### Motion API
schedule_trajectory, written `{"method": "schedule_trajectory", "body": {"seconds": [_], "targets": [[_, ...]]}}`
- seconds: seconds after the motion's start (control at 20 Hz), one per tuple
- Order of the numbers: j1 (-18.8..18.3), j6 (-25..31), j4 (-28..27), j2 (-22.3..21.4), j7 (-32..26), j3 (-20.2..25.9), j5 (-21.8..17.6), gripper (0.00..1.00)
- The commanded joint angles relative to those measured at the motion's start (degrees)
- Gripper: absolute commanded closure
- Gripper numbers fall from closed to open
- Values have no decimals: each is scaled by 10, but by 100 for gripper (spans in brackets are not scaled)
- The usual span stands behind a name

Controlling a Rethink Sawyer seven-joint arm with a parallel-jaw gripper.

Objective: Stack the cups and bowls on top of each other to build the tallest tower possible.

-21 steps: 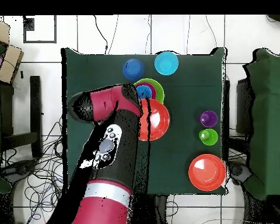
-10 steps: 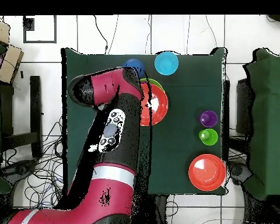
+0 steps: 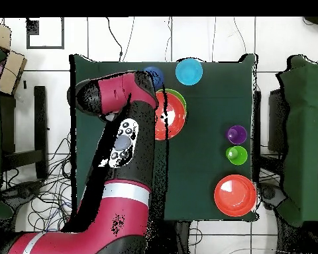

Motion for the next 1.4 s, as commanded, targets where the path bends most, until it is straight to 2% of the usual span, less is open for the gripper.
{"method": "schedule_trajectory", "body": {"seconds": [0.05, 0.4, 0.65, 1.2, 1.4], "targets": [[5, 56, -19, 0, -18, 61, 10, 100], [0, 30, 14, -13, -25, 65, 10, 100], [-3, 37, 7, -8, -26, 66, 11, 100], [-31, 99, -144, 85, -54, 72, 4, 100], [-31, 105, -140, 81, -58, 73, 8, 100]]}}
